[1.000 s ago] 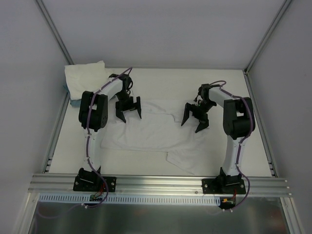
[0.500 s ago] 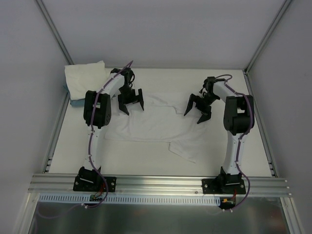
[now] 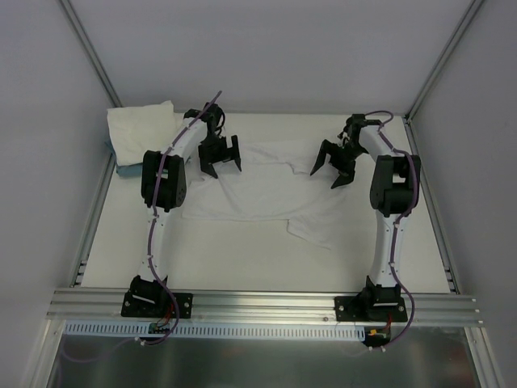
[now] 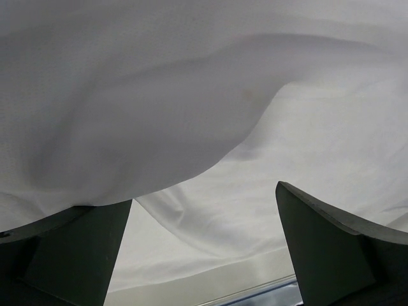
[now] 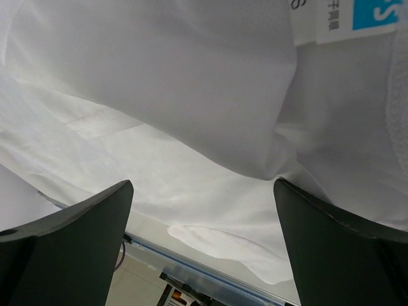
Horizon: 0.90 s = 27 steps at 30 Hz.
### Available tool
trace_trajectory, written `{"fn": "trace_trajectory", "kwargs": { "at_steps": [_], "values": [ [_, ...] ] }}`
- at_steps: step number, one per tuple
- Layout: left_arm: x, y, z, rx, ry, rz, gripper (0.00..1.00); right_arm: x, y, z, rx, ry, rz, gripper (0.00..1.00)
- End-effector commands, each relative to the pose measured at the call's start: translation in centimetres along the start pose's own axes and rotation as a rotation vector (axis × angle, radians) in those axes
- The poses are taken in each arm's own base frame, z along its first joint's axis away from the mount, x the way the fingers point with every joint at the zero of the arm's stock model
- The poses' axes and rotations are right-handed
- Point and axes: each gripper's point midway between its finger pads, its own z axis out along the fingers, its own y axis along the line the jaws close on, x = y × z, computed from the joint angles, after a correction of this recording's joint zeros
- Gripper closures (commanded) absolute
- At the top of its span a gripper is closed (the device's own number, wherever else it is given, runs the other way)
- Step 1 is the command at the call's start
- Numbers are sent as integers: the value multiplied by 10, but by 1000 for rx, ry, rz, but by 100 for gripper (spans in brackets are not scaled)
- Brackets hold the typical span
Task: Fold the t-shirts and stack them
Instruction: Grap the side of the flattened tshirt closest away from the robot with both arms
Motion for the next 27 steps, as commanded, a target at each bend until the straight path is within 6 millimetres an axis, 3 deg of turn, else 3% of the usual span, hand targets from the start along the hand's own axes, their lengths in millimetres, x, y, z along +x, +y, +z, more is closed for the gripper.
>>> {"fn": "trace_trajectory", "kwargs": {
  "at_steps": [1, 9, 12, 15, 16, 18, 19, 20, 21, 22, 23, 24, 25, 26, 27],
  "values": [
    [-33, -2, 4, 14, -109, 49, 1, -22, -8, -2, 19, -46, -20, 1],
    [-49, -8, 2, 55, -157, 65, 1, -46, -8, -10, -19, -85, -3, 1],
    [-40, -8, 1, 60, -130, 66, 1, -44, -6, -17, -33, -90, -6, 1],
    [-25, -8, -14, 60, -114, 84, 1, -35, -2, -33, -44, -110, -21, 1],
    [-21, -13, -33, 74, -137, 96, 1, -26, 1, -43, -49, -118, -25, 0],
    [1, -10, -39, 87, -98, 97, 1, -17, 4, -53, -57, -132, -36, 1],
    [2, -21, -68, 127, -162, 121, 1, -12, 5, -59, -57, -139, -42, 0],
    [8, -23, -78, 148, -175, 124, 1, 0, 5, -69, -54, -154, -51, 1],
    [28, -14, -71, 141, -142, 107, 1, 8, 4, -74, -52, -160, -56, 1],
    [32, -22, -102, 177, -214, 132, 1, 15, 3, -78, -50, -167, -60, 1],
    [35, -25, -110, 202, -249, 146, 1, 31, -1, -85, -41, -173, -71, 1],
    [53, -15, -103, 194, -221, 126, 1, 41, -4, -86, -36, -169, -71, 0],
    [61, -21, -127, 226, -275, 150, 1, 49, -8, -87, -30, -171, -72, 0],
    [66, -21, -132, 242, -300, 161, 1, 56, -12, -87, -22, -174, -81, 0],
    [81, -8, -123, 215, -277, 153, 1, 75, -20, -83, -18, -154, -69, 1]
  ]
}}
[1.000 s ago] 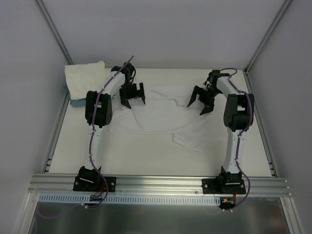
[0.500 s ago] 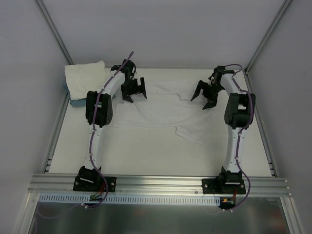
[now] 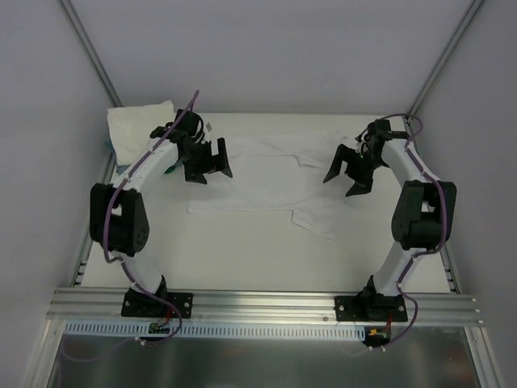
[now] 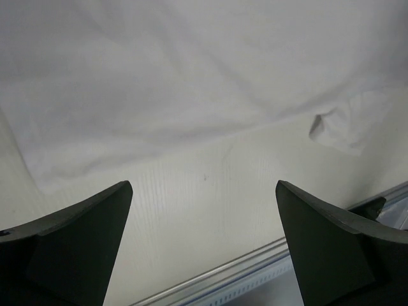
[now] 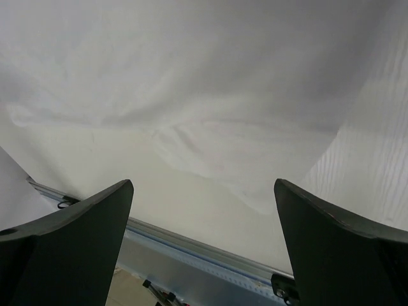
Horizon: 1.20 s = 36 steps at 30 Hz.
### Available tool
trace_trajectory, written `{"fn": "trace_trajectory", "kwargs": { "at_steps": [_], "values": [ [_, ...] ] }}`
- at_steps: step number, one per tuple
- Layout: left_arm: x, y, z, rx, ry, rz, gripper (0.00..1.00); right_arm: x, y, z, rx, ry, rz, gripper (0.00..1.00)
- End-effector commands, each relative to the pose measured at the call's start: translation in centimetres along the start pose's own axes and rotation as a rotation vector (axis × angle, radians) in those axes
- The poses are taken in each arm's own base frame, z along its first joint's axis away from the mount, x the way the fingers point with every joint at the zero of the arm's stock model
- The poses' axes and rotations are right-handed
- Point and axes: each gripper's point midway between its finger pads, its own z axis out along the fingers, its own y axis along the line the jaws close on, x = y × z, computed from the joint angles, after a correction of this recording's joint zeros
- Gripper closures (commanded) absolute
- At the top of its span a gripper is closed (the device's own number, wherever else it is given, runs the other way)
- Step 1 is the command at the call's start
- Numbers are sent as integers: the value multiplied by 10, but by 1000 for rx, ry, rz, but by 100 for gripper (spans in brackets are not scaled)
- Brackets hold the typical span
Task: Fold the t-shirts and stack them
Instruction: Grap the side of the flattened tshirt closest away from the robot with both arms
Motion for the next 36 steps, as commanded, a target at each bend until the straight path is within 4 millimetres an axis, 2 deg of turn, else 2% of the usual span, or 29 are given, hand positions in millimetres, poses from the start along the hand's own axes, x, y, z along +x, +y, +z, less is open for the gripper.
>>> {"fn": "trace_trajectory", "kwargs": {
  "at_steps": [1, 2, 3, 4, 7, 11, 17, 21, 24, 32, 36],
  "values": [
    [7, -13, -46, 74, -155, 76, 1, 32, -10, -15, 12, -29, -37, 0],
    [22, -1, -41, 44, -129, 68, 1, 38, -11, -13, 5, -27, -36, 0],
    [28, 5, -42, 20, -126, 66, 1, 55, -20, -8, 13, 2, -21, 0],
    [33, 10, -46, -4, -129, 68, 1, 60, -22, -5, 12, 2, -20, 0],
    [56, 27, -39, -60, -64, 21, 1, 84, -35, 5, 25, 51, 3, 1],
    [71, 30, -26, -29, -48, -31, 1, 102, -43, 15, 19, 75, 19, 1],
    [66, 21, -26, 12, -65, -49, 1, 126, -59, 30, 33, 108, 37, 0],
    [62, 22, -32, -7, -67, -19, 1, 135, -65, 39, 32, 122, 52, 4],
    [59, 21, -36, -16, -72, -6, 1, 139, -65, 46, 16, 133, 71, 16],
    [54, 19, -43, -19, -80, 16, 1, 130, -57, 57, -14, 125, 65, 38],
    [52, 18, -44, -23, -82, 30, 1, 119, -54, 58, -18, 115, 56, 51]
  ]
}}
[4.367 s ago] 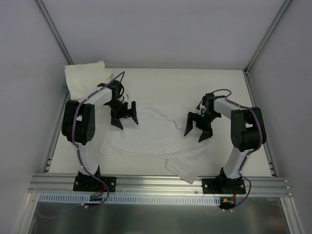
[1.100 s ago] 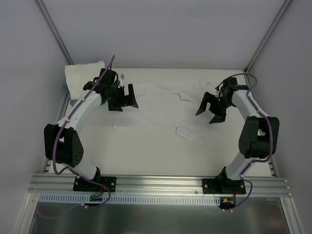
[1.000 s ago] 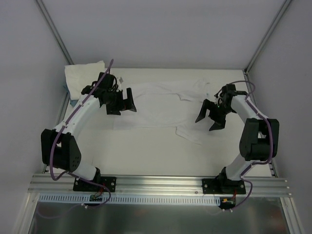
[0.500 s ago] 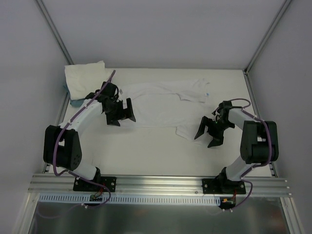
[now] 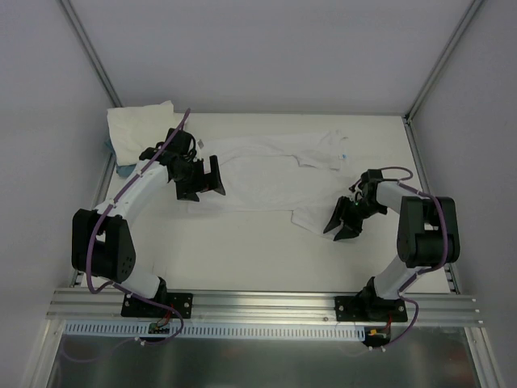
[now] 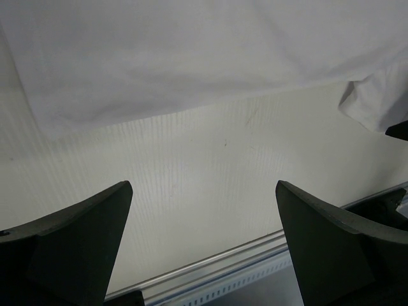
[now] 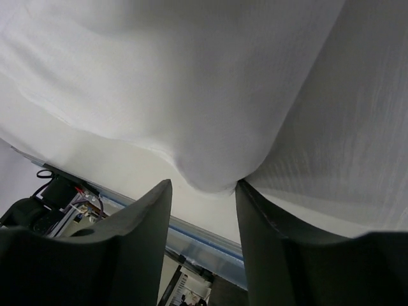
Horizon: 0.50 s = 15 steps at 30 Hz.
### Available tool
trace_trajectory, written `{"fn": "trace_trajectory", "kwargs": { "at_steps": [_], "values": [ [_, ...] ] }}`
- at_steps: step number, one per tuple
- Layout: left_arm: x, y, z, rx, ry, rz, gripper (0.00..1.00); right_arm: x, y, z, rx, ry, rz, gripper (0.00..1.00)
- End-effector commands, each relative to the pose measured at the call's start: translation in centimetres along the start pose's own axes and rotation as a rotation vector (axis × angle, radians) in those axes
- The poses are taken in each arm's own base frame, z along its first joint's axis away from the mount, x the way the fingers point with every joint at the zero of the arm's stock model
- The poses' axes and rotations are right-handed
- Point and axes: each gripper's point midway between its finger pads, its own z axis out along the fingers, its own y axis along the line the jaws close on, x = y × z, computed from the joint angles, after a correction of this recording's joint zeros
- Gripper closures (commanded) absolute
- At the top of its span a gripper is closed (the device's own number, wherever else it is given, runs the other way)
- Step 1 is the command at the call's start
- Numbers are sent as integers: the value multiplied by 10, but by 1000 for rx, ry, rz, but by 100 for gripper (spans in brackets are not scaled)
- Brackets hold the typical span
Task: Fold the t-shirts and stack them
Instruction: Grap the side of the flattened tshirt closest away from the robot with both arms
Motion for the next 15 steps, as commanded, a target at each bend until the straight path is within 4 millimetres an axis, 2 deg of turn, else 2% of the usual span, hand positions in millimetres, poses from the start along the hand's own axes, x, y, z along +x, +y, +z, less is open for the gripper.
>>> {"fn": "trace_trajectory", "kwargs": {
  "at_steps": [1, 2, 5, 6, 7, 12, 14, 15],
  "values": [
    [-8, 1, -8, -14, -17, 28, 1, -23, 4, 5, 5, -58, -51, 53],
    [-8, 2, -8, -15, -17, 28, 2, -25, 5, 5, 5, -61, -53, 65],
    [-8, 4, -9, -26, -22, 34, 1, -34, 8, 4, 8, -74, -61, 82],
    [-7, 5, -10, -28, -20, 36, 1, -36, 7, 3, 14, -79, -62, 96],
    [-7, 6, -10, -36, -21, 45, 1, -39, 9, 1, 14, -87, -64, 100],
    [-14, 24, -15, -136, -62, 44, 1, -42, 16, -10, 14, -109, -72, 100],
    [-17, 37, -17, -206, -90, 39, 1, -45, 21, -17, 7, -126, -80, 100],
    [-23, 52, -19, -279, -118, 33, 1, -44, 22, -19, 10, -125, -81, 100]
  ]
}}
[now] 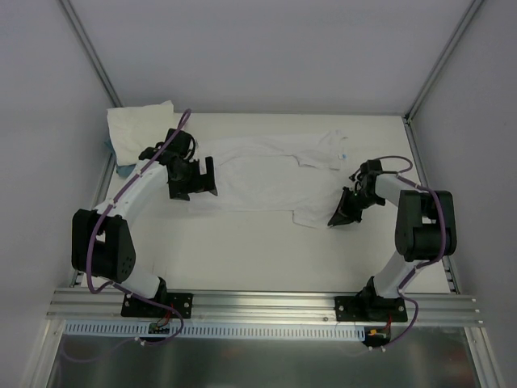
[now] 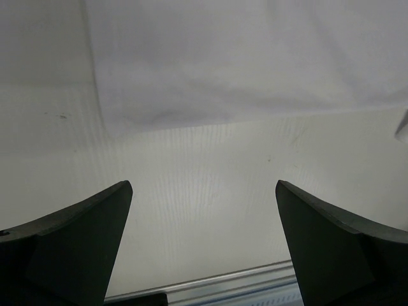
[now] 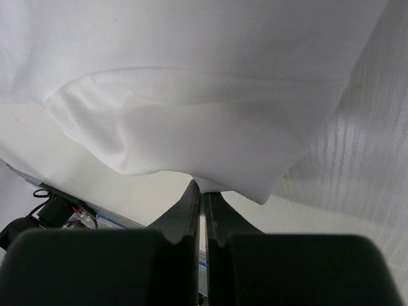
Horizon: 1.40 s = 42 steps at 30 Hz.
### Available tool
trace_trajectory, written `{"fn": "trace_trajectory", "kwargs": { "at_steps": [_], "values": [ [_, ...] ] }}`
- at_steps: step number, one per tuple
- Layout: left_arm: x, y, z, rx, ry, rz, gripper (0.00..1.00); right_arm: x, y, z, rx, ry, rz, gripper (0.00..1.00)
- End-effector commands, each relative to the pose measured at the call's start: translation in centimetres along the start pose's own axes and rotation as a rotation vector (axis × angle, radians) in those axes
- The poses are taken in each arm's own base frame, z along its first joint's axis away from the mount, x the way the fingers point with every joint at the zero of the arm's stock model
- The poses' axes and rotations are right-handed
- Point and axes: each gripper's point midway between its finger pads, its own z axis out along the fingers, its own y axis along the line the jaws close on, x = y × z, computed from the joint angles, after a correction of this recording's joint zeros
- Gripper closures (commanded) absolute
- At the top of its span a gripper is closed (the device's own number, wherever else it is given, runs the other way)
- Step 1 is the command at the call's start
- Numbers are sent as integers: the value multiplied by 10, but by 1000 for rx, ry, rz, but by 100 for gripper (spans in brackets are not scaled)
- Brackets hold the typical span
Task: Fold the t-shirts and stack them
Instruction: Grap the side of the flattened tshirt closest away from the robot with both arms
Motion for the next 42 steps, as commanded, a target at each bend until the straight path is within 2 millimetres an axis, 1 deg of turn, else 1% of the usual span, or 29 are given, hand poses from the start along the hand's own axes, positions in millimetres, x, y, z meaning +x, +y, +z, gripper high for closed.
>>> {"fn": "trace_trajectory", "kwargs": {
  "at_steps": [1, 4, 5, 8, 10, 12, 14, 15, 16, 24, 27, 29, 30, 31, 32, 33, 35, 36, 38, 42],
  "values": [
    [-16, 37, -11, -179, -85, 10, 1, -8, 11, -18, 5, -46, -35, 100],
    [-14, 57, -3, -231, -52, -13, 1, -8, 12, -22, 9, -40, -38, 100],
    [-8, 62, 5, -242, -6, -19, 1, -7, 12, -24, 13, -35, -40, 100],
    [1, 66, 21, -222, 42, -31, 1, -7, 12, -28, 24, -32, -42, 100],
    [3, 58, 32, -131, 69, -93, 1, -8, 13, -30, 25, -34, -49, 100],
    [3, 56, 46, -75, 81, -152, 1, -6, 13, -32, 30, -25, -46, 100],
    [5, 48, 55, 21, 108, -245, 2, -6, 14, -35, 35, -23, -47, 100],
    [7, 47, 59, 38, 118, -276, 2, -6, 14, -36, 38, -24, -50, 100],
    [5, 47, 64, 55, 112, -288, 2, -8, 15, -38, 39, -31, -55, 100],
    [7, 49, 76, 88, 130, -328, 3, -8, 15, -43, 56, -21, -58, 100],
    [3, 48, 78, 97, 117, -329, 3, -11, 17, -44, 56, -21, -58, 100],
    [3, 48, 80, 97, 127, -333, 4, -12, 17, -45, 56, -20, -56, 100],
    [1, 47, 81, 103, 126, -332, 6, -14, 18, -44, 56, -21, -57, 100],
    [1, 46, 82, 110, 130, -331, 9, -14, 19, -45, 55, -22, -56, 100],
    [-2, 44, 82, 123, 128, -325, 15, -15, 18, -45, 57, -24, -54, 100],
    [-2, 41, 82, 138, 135, -314, 36, -16, 18, -44, 58, -24, -54, 100],
    [-4, 37, 81, 164, 147, -309, 82, -16, 17, -43, 58, -24, -53, 100],
    [-2, 37, 81, 160, 156, -310, 100, -16, 17, -42, 59, -22, -52, 100],
    [-5, 38, 79, 154, 145, -293, 100, -16, 17, -41, 57, -22, -48, 100],
    [-9, 41, 67, 120, 143, -260, 100, -17, 19, -42, 52, -27, -46, 100]
  ]
}}
